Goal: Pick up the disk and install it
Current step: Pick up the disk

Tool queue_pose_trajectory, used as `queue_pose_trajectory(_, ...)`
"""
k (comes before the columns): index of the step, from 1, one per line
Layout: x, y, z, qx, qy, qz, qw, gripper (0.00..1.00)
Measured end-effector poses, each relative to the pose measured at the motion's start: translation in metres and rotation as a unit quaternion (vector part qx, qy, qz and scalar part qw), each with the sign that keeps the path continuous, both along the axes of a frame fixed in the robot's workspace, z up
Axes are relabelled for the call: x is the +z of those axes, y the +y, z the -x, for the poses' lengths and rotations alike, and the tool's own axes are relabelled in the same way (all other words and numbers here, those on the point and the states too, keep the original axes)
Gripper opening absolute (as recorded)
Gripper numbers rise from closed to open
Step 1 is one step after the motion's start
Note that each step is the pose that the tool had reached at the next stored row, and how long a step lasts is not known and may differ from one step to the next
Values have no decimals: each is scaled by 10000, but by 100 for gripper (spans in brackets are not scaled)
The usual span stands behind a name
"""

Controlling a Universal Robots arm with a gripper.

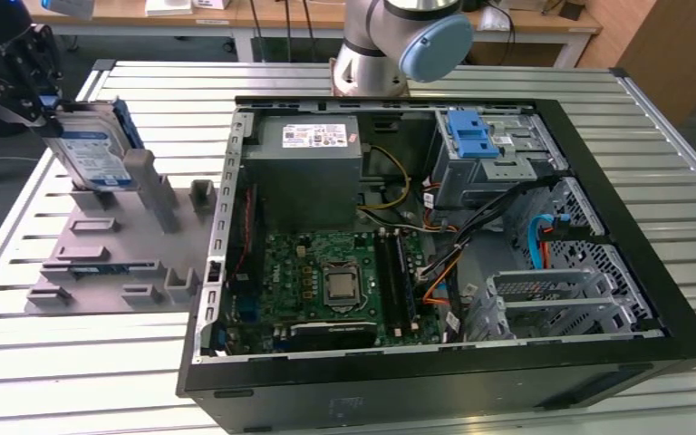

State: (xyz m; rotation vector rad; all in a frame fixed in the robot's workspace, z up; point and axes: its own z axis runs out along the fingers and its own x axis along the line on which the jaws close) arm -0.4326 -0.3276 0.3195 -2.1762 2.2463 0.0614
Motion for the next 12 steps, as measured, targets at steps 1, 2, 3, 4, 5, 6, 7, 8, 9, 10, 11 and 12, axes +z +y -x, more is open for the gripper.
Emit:
queue_pose_trajectory(1, 3, 0, 0, 0, 0, 0, 10000, 36)
queue_pose_trajectory(2, 7, 0, 0, 0, 0, 0, 10000, 36)
queue_pose_trajectory(3, 10, 0, 0, 0, 0, 0, 10000, 36)
queue_pose_trajectory(4, 14, 0, 0, 0, 0, 0, 10000, 36)
queue_pose_trajectory(5, 17, 0, 0, 0, 0, 0, 10000, 36)
queue_pose_trajectory(6, 20, 0, 0, 0, -1, 0, 10000, 36)
queue_pose_trajectory(7, 24, 0, 0, 0, 0, 0, 10000, 36)
queue_pose_trajectory(8, 27, 0, 0, 0, 0, 0, 10000, 36)
queue_pose_trajectory(9, 30, 0, 0, 0, 0, 0, 10000, 36)
queue_pose_trajectory(10, 33, 0, 0, 0, 0, 0, 10000, 36)
queue_pose_trajectory(11, 35, 0, 0, 0, 0, 0, 10000, 36)
queue_pose_trajectory(12, 38, 0, 0, 0, 0, 0, 10000, 36)
